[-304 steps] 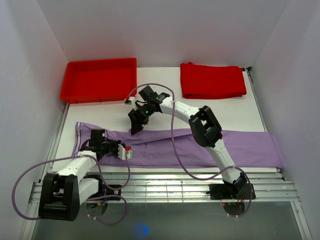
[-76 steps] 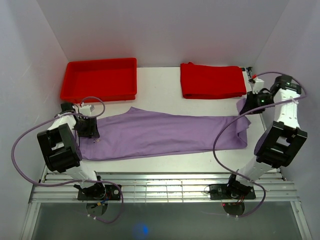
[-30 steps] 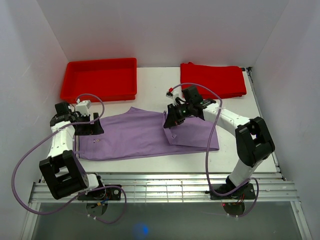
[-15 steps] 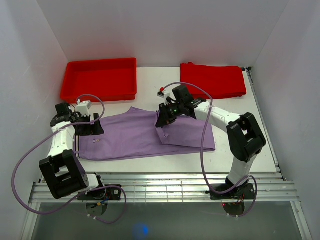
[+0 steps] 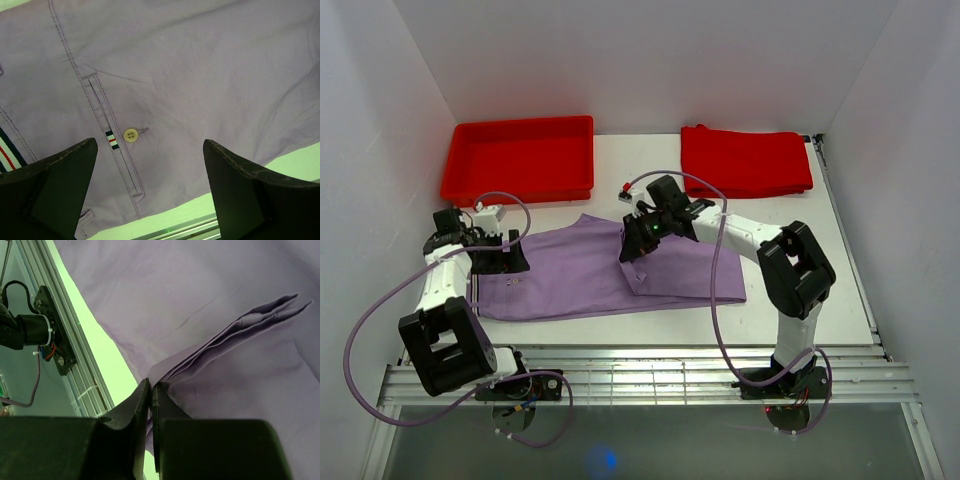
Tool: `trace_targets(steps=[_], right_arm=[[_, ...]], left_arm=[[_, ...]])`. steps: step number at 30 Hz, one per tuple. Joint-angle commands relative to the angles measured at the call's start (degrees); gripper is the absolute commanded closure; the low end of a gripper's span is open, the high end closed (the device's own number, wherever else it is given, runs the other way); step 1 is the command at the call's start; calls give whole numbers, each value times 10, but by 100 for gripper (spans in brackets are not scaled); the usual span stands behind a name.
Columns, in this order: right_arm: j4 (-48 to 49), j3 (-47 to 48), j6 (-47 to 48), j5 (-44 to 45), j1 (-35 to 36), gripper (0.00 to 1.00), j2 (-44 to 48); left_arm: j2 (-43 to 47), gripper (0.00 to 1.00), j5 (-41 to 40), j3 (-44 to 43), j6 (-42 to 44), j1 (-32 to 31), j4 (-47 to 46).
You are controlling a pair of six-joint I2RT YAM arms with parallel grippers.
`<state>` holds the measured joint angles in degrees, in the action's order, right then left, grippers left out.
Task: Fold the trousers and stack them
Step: Fold the trousers
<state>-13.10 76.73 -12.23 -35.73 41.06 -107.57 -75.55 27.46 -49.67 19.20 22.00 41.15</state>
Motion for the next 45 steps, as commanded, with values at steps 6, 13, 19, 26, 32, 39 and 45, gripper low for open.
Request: trace_targets(steps=[6,13,19,26,32,39,45], right_arm=[[12,48,-3,-20,17,35,-27],[-54,58,72,-16,-8,18,33],[-159,11,197,50,-84,46,84],[-215,-76,285,88,-181,53,146],[-275,-91,321,48,-331,53,162],[-322,-98,347,-34,-490,52,127],[-301,-134,343,-76,-511,53,78]], left_arm=[[7,2,14,0,4,0,-9],[42,2,130,-60,8,0,32],[47,2,215,-99,-8,-19,55],[26,19,211,-76,-25,-36,46],[-13,24,201,-74,16,-35,79],[-49,20,210,-75,25,-36,97],[-87,23,245,-92,34,-35,122]])
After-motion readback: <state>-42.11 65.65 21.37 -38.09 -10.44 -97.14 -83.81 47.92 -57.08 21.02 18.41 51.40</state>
